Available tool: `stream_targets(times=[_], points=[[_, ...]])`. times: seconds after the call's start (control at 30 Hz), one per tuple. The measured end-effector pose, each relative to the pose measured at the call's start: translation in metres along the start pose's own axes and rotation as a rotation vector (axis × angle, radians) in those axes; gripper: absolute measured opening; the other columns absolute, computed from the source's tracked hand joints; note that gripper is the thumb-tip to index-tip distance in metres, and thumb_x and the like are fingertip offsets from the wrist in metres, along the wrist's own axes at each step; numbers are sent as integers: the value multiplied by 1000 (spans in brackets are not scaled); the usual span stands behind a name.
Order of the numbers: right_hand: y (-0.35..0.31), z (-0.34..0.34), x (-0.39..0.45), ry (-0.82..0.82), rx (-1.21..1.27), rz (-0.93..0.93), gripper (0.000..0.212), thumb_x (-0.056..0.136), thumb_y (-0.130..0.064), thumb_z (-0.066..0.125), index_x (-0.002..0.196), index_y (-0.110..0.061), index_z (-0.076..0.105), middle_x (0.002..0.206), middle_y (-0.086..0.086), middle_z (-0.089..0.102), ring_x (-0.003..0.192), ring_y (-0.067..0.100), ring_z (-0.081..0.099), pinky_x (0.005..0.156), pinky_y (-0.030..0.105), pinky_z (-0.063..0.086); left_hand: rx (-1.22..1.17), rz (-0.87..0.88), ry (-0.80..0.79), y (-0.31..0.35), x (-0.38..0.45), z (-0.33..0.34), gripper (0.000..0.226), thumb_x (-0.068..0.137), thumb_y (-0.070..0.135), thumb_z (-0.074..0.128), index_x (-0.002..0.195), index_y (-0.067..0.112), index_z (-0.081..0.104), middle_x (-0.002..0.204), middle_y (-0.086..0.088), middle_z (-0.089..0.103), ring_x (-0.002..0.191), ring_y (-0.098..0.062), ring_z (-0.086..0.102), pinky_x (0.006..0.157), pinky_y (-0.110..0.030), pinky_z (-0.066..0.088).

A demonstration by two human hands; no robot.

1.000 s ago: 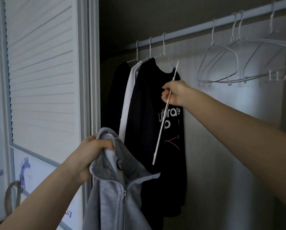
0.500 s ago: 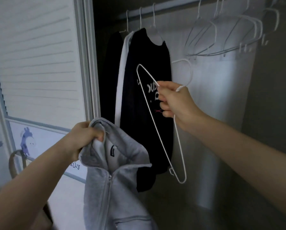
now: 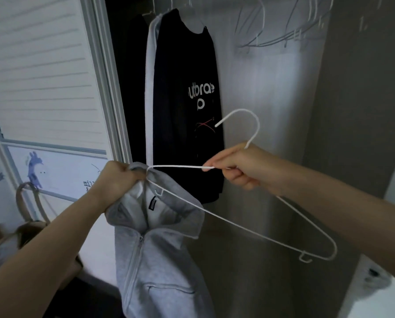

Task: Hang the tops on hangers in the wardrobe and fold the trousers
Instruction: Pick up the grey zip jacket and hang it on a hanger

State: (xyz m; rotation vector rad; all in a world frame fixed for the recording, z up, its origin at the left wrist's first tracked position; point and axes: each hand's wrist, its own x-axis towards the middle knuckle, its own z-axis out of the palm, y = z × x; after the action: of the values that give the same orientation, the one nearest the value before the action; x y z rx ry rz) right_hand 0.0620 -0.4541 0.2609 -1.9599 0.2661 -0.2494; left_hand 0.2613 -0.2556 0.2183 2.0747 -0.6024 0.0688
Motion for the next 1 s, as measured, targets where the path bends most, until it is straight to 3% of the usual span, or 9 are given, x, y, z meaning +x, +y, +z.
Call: stream_targets(times=[0.13, 0.3, 0.4, 0.47, 0.57, 0.67, 0.73, 0.87, 1.0], points=[[7, -4, -5, -54, -38, 58, 20, 89, -16, 56, 92, -17, 76, 43, -9, 37, 35, 5, 25, 39, 12, 18, 253, 148, 80, 13, -8, 12, 45, 85, 28, 69, 47, 11, 51, 47, -5, 52, 50, -16, 50, 47, -26, 36], [20, 20, 1, -14, -127, 27, 11, 82, -20, 65, 85, -13, 73, 39, -8, 43, 30, 6, 31, 37, 13, 25, 335, 385, 39, 39, -35, 43, 46, 87, 23, 65, 46, 23, 43, 45, 3, 46, 51, -17, 51, 49, -26, 30], [31, 36, 6, 15, -233, -13, 18, 75, -20, 66, 83, -5, 71, 45, -5, 53, 37, 8, 46, 39, 19, 37, 203, 413, -24, 55, -48, 58, 33, 87, 21, 67, 56, 12, 61, 52, -6, 58, 55, -21, 58, 51, -30, 38], [40, 49, 8, 30, -202, -71, 9, 76, -11, 65, 74, -2, 66, 50, -3, 56, 50, 13, 54, 49, 28, 47, 42, 389, -69, 67, -56, 61, 22, 87, 21, 70, 68, 10, 72, 64, -7, 69, 66, -21, 67, 63, -38, 51], [44, 53, 9, 196, -39, -107, 18, 83, -12, 60, 68, -2, 59, 51, 2, 49, 49, 17, 49, 49, 29, 39, -56, 396, -126, 84, -64, 59, 13, 87, 18, 70, 76, 13, 76, 73, -5, 74, 76, -17, 71, 78, -40, 56], [34, 32, 0, 317, 267, -118, 27, 90, -17, 56, 74, 3, 62, 41, -4, 40, 31, 4, 32, 34, 15, 24, -80, 306, -293, 93, -60, 39, 14, 86, 32, 70, 85, 21, 78, 83, -5, 75, 84, -21, 70, 72, -30, 55], [27, 19, -11, 357, 321, -180, 35, 95, -19, 52, 75, 8, 62, 39, -5, 39, 28, 0, 31, 31, 12, 23, -90, 300, -364, 93, -56, 21, 22, 88, 42, 65, 91, 24, 78, 87, -2, 75, 85, -18, 70, 74, -24, 53], [17, 8, -29, 360, 501, -261, 33, 100, -24, 46, 69, -13, 45, 38, -4, 33, 27, 3, 29, 33, 8, 19, 418, 806, -159, 89, -53, 15, 29, 94, 51, 52, 94, 29, 70, 85, 17, 66, 86, -11, 50, 87, -35, 41], [13, 0, -30, 348, 430, -343, 31, 100, -30, 44, 74, -15, 43, 38, 5, 44, 24, 5, 30, 32, 9, 21, 420, 835, -110, 95, -61, 30, 38, 86, 65, 33, 74, 33, 47, 60, 8, 50, 62, -10, 51, 58, -28, 38]])
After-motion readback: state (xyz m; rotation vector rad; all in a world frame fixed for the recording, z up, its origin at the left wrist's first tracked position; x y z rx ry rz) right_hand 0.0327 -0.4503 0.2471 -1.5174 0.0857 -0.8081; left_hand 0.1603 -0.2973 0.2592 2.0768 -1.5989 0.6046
